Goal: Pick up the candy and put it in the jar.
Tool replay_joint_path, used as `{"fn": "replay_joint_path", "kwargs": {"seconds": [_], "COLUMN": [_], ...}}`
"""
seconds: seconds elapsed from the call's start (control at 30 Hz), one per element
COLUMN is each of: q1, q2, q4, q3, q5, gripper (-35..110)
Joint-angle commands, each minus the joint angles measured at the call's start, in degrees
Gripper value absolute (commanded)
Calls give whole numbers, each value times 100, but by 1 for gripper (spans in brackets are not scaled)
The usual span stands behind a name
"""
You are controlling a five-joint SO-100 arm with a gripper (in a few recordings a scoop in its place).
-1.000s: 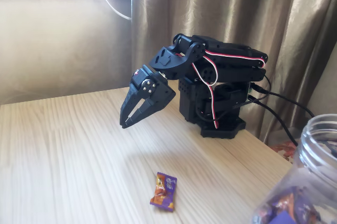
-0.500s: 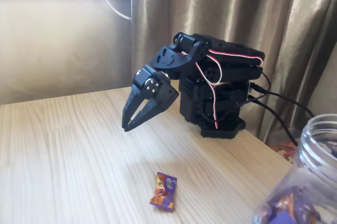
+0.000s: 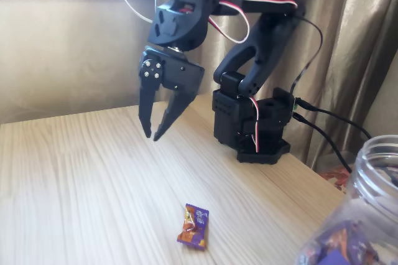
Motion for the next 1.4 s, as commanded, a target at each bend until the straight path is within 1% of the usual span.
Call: {"fn": "replay_joint_path", "kwargs": {"seconds": [0.0,0.1,0.17,0.27,0.43,0.53,0.67,0.83,1.03,1.37], "q1": [-527,-940,-1222,-1529,-1802,-1854,-1819,-1863,-1881,-2417], "q2": [-334,-316,-308,-264,-255,-378,-650,-773,-888,-1081], "q4": [360,193,0,-483,-1406,-1881,-2065,-2496,-2505,-2830], "q3": [-475,-220,-70,237,914,1266,1415,1723,1758,1775], "q5": [703,1327,1837,2417,3006,3190,3270,3428,3428,3823], "gripper": [19,26,33,35,35,35,36,43,45,45]}}
